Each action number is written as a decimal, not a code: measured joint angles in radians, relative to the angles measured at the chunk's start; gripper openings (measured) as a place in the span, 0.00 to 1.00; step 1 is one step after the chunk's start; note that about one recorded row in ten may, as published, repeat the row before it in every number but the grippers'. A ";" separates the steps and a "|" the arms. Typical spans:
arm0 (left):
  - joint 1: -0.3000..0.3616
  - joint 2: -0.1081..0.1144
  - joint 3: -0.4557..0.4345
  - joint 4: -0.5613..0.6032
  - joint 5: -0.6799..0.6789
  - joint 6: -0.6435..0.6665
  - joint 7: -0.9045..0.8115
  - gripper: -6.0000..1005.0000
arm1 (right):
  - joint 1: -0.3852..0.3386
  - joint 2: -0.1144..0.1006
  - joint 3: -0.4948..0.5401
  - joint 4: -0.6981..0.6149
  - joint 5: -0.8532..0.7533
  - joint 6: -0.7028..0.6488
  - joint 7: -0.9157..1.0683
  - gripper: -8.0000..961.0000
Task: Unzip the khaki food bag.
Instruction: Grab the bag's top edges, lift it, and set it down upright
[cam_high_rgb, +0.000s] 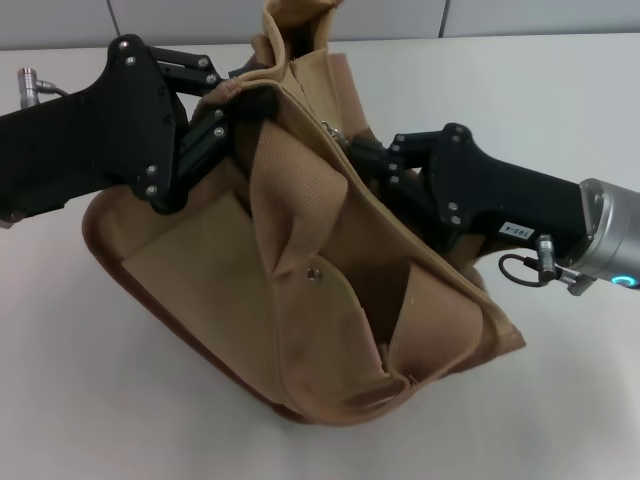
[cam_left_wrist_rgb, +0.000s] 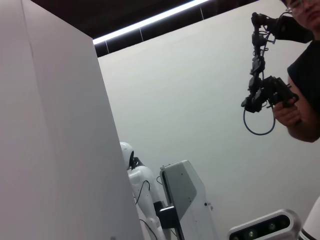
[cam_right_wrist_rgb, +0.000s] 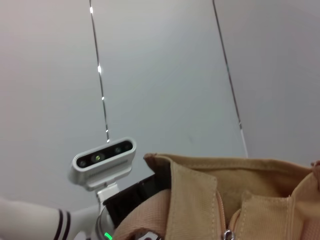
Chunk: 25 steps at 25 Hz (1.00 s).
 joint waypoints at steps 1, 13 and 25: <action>0.002 0.000 0.000 0.000 -0.002 0.000 0.000 0.05 | -0.004 0.000 0.000 0.000 0.007 -0.002 -0.003 0.02; 0.012 0.000 0.000 -0.035 -0.064 -0.033 0.002 0.05 | -0.044 0.000 0.000 -0.004 0.045 -0.009 -0.029 0.02; 0.010 -0.001 0.000 -0.085 -0.103 -0.080 0.032 0.05 | -0.124 -0.007 0.008 -0.051 0.063 -0.048 -0.031 0.02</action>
